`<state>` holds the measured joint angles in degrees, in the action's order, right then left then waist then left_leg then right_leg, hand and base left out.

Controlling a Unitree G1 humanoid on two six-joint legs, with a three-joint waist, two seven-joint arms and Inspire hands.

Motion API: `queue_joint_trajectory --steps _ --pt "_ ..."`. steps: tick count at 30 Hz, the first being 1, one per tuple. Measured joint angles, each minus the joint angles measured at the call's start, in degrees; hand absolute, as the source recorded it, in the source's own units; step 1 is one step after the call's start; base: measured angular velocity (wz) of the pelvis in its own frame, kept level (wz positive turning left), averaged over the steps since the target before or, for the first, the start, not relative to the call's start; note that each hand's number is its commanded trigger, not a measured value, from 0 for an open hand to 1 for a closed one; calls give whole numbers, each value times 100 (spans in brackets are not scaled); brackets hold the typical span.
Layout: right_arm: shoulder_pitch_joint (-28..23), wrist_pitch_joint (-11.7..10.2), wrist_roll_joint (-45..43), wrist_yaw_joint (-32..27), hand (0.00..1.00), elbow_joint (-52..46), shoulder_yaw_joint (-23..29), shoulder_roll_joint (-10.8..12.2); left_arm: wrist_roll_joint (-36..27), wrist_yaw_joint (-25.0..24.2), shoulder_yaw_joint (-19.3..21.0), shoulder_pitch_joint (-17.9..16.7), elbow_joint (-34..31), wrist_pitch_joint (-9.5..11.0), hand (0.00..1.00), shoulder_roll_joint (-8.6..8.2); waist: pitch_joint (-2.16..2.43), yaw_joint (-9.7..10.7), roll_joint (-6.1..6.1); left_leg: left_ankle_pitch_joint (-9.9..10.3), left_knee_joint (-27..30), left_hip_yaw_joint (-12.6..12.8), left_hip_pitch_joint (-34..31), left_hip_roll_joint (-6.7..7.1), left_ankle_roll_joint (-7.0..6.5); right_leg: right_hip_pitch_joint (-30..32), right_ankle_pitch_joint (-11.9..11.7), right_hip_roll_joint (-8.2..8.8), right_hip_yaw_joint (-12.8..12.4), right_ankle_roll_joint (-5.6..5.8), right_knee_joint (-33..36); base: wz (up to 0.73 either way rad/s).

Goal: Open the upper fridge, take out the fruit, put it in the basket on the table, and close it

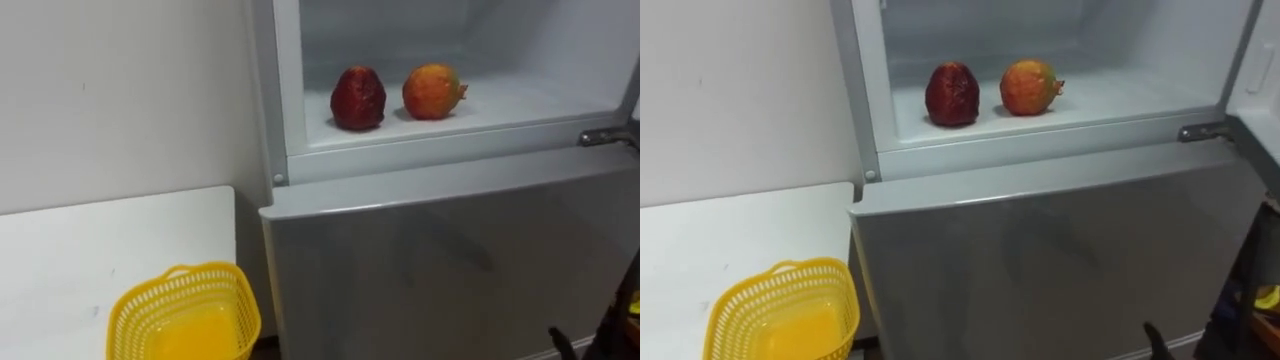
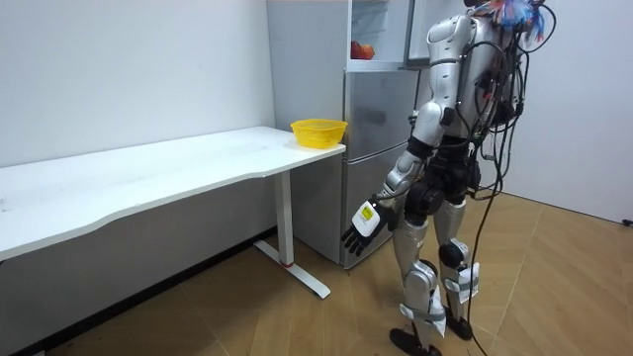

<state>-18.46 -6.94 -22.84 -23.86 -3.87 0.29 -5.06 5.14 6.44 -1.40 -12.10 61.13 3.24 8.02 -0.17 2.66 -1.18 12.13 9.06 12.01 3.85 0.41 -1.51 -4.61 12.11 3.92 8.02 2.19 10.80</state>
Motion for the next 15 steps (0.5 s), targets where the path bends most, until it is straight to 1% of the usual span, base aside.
queue_joint_trajectory --steps 2,3,6,8,9,11,13,15 --pt "22 -126 -5 -64 0 -399 -168 -19 8 6 -19 -7 -8 113 0 1 6 -2 2 0 -1 18 -42 -6 0 71 -8 -5 2 -4 8 -4" --pt "36 -163 -4 -69 0 -491 -196 -30 7 7 -31 -8 -9 125 0 4 6 -6 1 -1 -1 19 -49 -7 0 79 -12 -6 2 -4 6 0" --pt "110 -245 -1 -218 0 -920 -416 -216 -15 12 -259 17 56 241 0 90 9 -23 7 -2 -2 20 -40 -9 2 73 -13 -12 2 -5 3 0" --pt "249 -392 -7 -365 0 -1219 -522 -294 -58 -2 -453 66 152 310 0 172 12 -84 22 -2 -2 28 -42 -8 3 76 -13 -13 2 -5 -12 0" --pt "274 -427 -16 -410 0 -1301 -544 -320 -57 -17 -452 76 158 331 0 172 15 -98 28 -2 -2 33 -41 -8 3 76 -14 -13 3 -4 -15 0" --pt "295 -590 -79 -564 0 -1541 -631 -415 -64 -55 -461 128 196 351 0 188 31 -151 65 -3 -1 35 -22 -8 4 57 -14 -13 13 -4 -18 0" --pt "350 -661 -133 -661 0 -1589 -727 -432 -119 -62 -560 128 214 356 0 227 36 -162 85 -3 -1 35 -7 -8 4 38 -14 -13 12 -4 -22 0" --pt "394 -681 -178 -728 0 -1605 -801 -434 -118 -92 -579 148 265 376 0 243 35 -171 91 -4 -1 34 0 -6 4 30 -15 -12 12 -3 -25 0"
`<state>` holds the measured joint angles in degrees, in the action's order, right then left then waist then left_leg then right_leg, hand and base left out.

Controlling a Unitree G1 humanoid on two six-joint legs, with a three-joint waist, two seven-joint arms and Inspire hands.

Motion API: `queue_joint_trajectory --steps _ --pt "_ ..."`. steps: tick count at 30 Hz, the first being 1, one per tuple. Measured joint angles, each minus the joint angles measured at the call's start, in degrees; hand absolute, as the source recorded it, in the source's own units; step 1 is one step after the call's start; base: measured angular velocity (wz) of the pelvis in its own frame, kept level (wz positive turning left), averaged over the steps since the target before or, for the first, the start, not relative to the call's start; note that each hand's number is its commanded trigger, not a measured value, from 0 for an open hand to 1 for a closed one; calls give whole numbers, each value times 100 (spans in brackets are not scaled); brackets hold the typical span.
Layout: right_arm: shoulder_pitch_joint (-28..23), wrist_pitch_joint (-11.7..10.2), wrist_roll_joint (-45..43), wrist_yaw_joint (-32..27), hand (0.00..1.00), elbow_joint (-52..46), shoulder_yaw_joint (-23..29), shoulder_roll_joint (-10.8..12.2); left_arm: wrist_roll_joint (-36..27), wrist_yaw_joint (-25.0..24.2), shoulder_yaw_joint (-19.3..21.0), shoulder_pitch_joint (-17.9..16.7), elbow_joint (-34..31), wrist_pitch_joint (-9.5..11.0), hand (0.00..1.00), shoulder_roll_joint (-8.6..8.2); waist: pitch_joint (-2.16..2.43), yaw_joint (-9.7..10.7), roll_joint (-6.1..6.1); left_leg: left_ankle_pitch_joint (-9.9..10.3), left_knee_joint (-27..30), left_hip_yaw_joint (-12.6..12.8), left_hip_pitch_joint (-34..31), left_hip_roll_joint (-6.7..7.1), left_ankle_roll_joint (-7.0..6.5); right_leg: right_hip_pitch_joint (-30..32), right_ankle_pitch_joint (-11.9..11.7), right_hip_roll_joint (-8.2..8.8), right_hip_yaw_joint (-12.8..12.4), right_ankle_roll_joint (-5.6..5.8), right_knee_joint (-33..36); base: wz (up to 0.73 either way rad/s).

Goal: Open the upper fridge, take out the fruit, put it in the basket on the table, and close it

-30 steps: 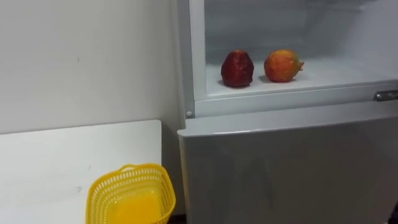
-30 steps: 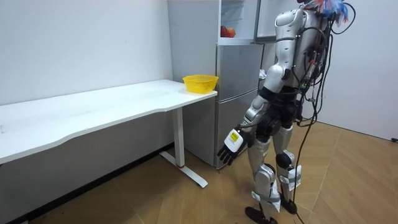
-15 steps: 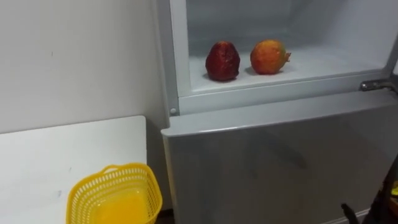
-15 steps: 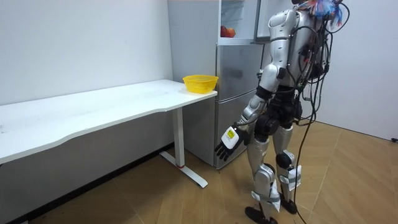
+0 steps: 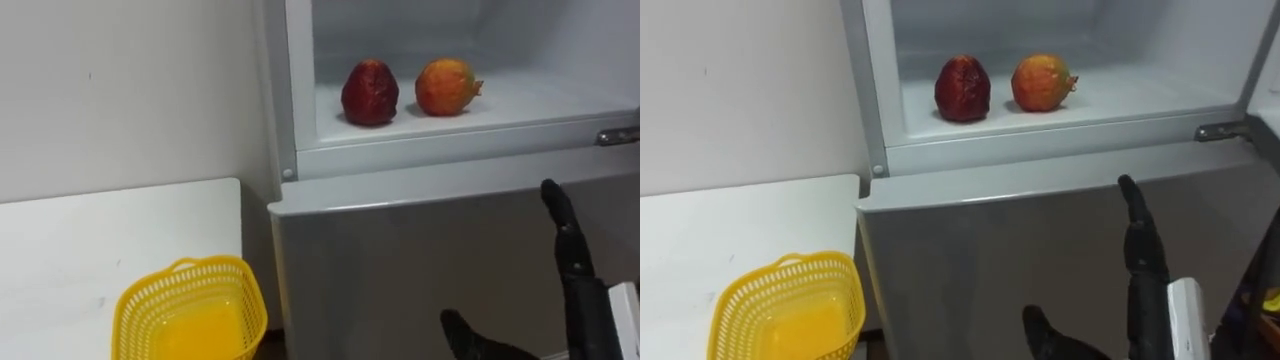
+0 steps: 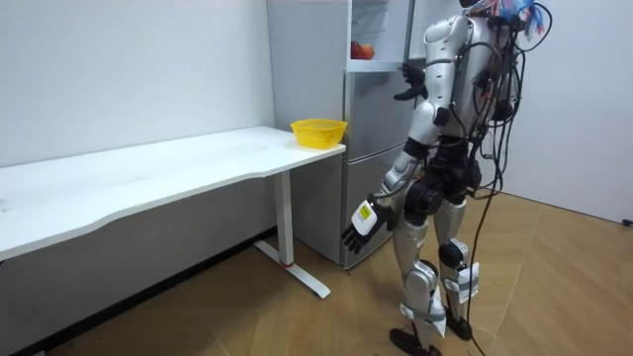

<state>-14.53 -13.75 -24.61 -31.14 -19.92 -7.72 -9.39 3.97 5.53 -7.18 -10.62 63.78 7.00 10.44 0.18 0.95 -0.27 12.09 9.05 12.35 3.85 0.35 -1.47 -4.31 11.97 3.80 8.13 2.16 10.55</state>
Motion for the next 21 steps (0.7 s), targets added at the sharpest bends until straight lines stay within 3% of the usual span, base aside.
queue_joint_trajectory --steps 7,13,21 --pt "208 -23 -78 -172 0 -165 -35 -50 -1 -92 -101 25 204 12 0 57 -20 -6 -4 -3 0 -13 -15 -3 3 5 0 0 27 1 0 0" --pt "661 -66 -99 -303 0 -176 -130 -178 19 -132 -250 80 282 -11 0 163 -36 -47 95 -11 10 -83 -14 -4 13 -47 -1 1 148 0 7 5" --pt "1183 -60 -109 -382 0 -173 4 -432 259 -228 -72 38 261 -194 0 173 8 -247 228 -11 22 -160 -7 -6 13 -70 -3 13 337 -2 -3 5"
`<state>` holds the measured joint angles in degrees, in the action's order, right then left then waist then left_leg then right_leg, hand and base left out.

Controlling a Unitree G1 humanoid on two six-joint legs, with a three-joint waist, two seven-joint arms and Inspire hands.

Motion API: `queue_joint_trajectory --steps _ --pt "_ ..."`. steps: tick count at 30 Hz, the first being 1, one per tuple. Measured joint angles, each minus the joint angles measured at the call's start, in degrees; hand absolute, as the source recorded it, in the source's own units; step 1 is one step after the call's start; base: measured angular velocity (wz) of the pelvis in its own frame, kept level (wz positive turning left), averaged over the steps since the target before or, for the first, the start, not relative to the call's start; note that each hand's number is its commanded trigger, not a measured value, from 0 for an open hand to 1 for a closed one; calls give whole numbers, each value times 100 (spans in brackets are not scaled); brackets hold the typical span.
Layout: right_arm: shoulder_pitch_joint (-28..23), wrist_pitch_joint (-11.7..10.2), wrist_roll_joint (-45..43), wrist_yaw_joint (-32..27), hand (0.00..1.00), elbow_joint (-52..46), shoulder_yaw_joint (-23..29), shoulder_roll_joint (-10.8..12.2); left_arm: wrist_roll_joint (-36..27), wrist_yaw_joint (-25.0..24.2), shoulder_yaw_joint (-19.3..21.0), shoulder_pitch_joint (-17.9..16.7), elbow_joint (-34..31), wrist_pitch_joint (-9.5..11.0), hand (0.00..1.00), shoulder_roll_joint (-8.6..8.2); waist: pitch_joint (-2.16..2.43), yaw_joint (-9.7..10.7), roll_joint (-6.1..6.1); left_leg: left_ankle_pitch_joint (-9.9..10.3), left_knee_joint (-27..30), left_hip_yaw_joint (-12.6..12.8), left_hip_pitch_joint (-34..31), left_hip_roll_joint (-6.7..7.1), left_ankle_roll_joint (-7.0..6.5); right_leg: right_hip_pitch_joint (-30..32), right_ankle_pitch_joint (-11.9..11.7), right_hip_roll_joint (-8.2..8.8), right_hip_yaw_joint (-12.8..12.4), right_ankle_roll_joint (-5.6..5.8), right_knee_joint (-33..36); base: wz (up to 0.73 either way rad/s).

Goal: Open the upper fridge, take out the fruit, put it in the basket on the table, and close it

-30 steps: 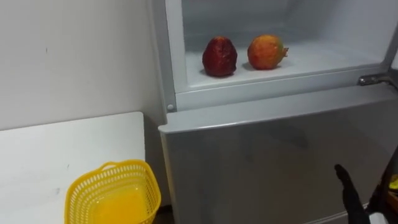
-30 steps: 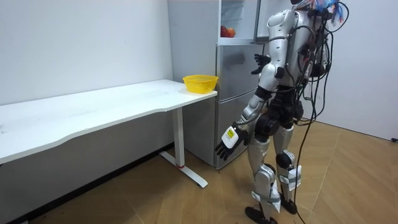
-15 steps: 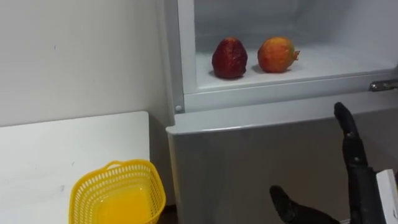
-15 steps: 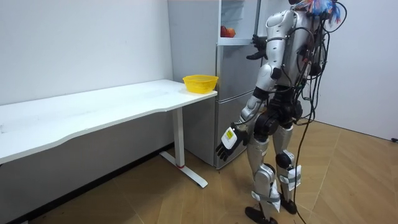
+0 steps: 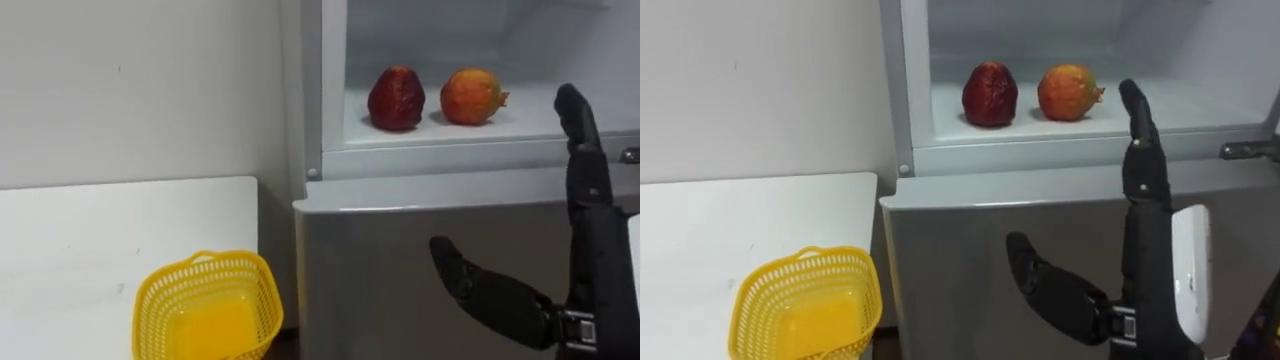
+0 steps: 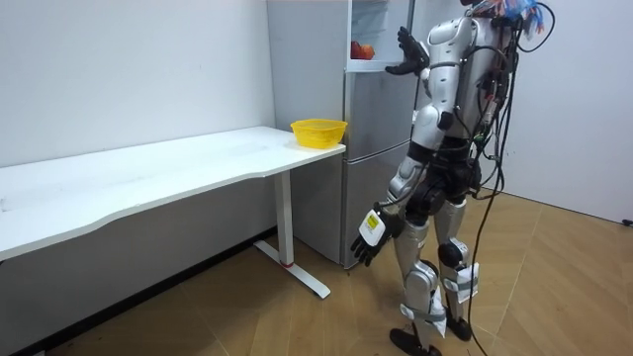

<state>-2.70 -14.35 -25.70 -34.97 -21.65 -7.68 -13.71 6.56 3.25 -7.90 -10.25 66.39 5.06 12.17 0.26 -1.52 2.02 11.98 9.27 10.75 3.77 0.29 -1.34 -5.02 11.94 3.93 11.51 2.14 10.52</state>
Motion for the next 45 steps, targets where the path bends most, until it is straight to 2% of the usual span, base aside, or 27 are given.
queue_joint_trajectory --steps 5,8,12,16,21,25,27,30,32,35,39,45 --pt "437 51 117 -11 0 61 446 -100 152 -123 180 -39 -47 -177 0 10 -44 -24 99 -1 18 -101 -10 13 2 -80 -2 4 71 -1 -95 8" --pt "647 76 143 -16 0 69 607 -245 329 -171 213 -35 -35 -264 0 -8 -44 -26 110 -2 34 -187 -2 17 3 -131 -2 4 136 0 -95 15" --pt "932 72 142 -120 0 76 710 -253 333 -215 207 -45 5 -283 0 -14 -55 -34 104 -5 34 -241 75 18 8 -235 -1 0 159 0 -104 8" --pt "1376 66 376 -187 0 446 721 -272 335 -277 203 -32 62 -386 0 -13 -73 -36 110 -5 34 -306 156 23 8 -334 -1 2 236 0 -105 8" --pt "1966 247 496 -60 0 1008 914 -294 779 -416 235 -58 24 -533 0 -23 -73 -46 116 -5 50 -316 95 34 7 -299 -1 18 288 0 -97 0" --pt "2252 482 493 49 0 1205 938 -491 869 -516 235 -77 3 -658 0 -25 -61 -62 156 -6 81 -326 82 33 7 -302 -1 19 299 0 -92 0" --pt "2340 567 495 105 0 1205 938 -491 937 -523 235 -55 0 -672 0 -23 -67 -60 171 -5 117 -348 66 32 7 -303 -1 19 319 0 -92 4" --pt "2400 574 496 150 0 1205 937 -494 936 -546 235 -52 -107 -673 0 -20 -71 -65 203 -5 124 -343 74 32 7 -312 -1 20 331 0 -92 1" --pt "2404 571 534 149 0 1299 937 -562 937 -553 233 -12 -129 -671 0 -5 -97 -67 258 -5 149 -357 75 31 7 -315 -1 26 407 0 -92 2" --pt "2434 651 577 149 0 1483 936 -667 938 -550 233 28 -128 -689 0 18 -75 -93 304 -5 158 -359 46 32 7 -316 -1 31 447 0 -82 0" --pt "2676 814 642 150 0 1725 935 -682 1127 -593 247 50 -136 -760 0 21 -73 -98 302 -5 224 -421 -18 37 6 -297 -3 34 474 -2 -82 3" --pt "3162 858 759 362 0 2140 882 -754 1200 -617 258 67 -256 -761 0 32 -71 -253 278 -6 249 -485 -38 31 8 -307 -3 31 549 -3 -74 6"
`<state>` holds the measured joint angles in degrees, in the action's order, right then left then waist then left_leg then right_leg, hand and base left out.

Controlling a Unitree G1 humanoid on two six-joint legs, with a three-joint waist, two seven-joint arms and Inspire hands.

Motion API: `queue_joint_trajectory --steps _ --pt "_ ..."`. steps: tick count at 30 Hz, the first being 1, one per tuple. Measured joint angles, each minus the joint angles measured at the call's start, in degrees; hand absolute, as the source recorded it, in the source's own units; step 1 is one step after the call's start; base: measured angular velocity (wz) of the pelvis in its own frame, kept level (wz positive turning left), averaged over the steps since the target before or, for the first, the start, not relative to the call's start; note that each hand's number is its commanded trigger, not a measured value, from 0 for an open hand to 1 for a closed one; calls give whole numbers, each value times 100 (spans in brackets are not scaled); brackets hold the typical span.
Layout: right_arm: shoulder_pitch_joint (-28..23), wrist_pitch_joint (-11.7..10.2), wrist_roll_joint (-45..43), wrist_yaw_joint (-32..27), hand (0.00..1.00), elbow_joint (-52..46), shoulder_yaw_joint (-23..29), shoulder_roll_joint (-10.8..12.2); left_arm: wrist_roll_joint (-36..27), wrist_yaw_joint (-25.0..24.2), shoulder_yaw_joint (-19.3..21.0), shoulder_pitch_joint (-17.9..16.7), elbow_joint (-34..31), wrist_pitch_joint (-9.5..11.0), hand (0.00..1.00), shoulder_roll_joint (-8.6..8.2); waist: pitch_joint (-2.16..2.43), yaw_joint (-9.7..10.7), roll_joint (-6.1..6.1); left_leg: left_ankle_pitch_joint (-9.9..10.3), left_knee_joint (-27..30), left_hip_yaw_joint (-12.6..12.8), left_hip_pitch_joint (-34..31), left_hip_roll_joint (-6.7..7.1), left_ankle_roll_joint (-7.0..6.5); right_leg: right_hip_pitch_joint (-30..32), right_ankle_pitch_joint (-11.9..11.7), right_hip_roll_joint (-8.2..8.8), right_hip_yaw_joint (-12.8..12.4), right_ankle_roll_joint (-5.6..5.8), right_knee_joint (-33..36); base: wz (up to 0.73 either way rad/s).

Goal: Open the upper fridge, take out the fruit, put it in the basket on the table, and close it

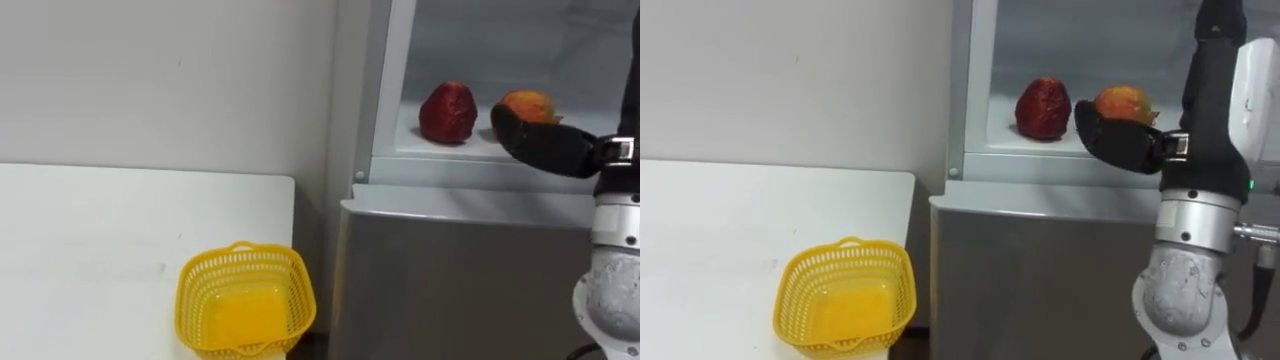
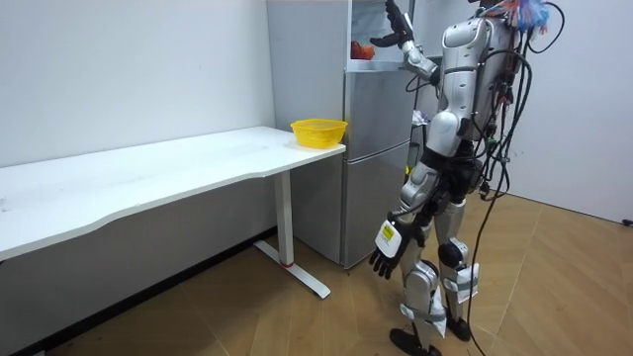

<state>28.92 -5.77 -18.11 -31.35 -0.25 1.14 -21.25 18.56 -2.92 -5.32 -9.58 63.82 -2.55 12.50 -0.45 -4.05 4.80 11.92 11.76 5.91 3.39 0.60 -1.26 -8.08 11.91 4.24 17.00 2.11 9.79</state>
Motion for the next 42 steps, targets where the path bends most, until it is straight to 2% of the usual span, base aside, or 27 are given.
queue_joint_trajectory --steps 6,8,10,16,22,26,30,33,37,42 --pt "270 65 370 263 0 269 -11 -11 33 -14 20 -5 -177 -1 0 38 10 -106 22 -1 44 -81 -73 10 -1 5 0 4 31 0 -5 7" --pt "361 127 537 385 0 386 -164 -38 49 -20 26 -19 -194 -4 0 50 11 -114 25 -1 44 -86 -74 10 0 8 0 1 25 0 -5 0" --pt "367 217 679 498 0 402 -257 -104 49 -21 26 -18 -199 -7 0 61 13 -116 37 -1 44 -87 -78 9 1 12 0 0 25 0 -5 0" --pt "366 298 778 702 0 406 -279 -121 51 -33 73 -16 -199 -34 0 103 36 -184 85 -2 42 -100 -44 9 1 2 0 -5 12 0 -14 0" --pt "366 298 780 822 0 410 -280 -125 52 -64 75 -19 -199 -41 0 105 25 -253 108 -2 38 -128 -12 9 2 -34 0 -7 12 0 -14 0" --pt "376 297 984 911 0 722 -325 -145 69 -123 92 -43 -201 -88 0 115 7 -262 182 -2 64 -140 -10 7 2 -90 0 -6 32 0 -14 2" --pt "378 336 982 1048 0 861 -351 -154 72 -177 105 -51 -203 -97 0 115 6 -281 201 -2 121 -145 -100 9 2 -30 -2 -2 34 -4 -4 2" --pt "384 336 944 1178 0 900 -471 -266 75 -186 218 -52 -216 -100 0 116 5 -282 199 -2 165 -153 -175 3 3 16 -12 -7 39 -19 -4 0" --pt "636 341 889 1213 0 1285 -546 -401 75 -291 248 -152 -351 -105 0 119 5 -316 199 -2 169 -156 -177 3 2 16 -17 -7 38 -28 -2 0" --pt "716 344 889 1263 0 1319 -668 -555 82 -408 298 -229 -530 -130 0 119 7 -419 202 -1 168 -172 -177 4 2 16 -17 -8 44 -29 -3 0"
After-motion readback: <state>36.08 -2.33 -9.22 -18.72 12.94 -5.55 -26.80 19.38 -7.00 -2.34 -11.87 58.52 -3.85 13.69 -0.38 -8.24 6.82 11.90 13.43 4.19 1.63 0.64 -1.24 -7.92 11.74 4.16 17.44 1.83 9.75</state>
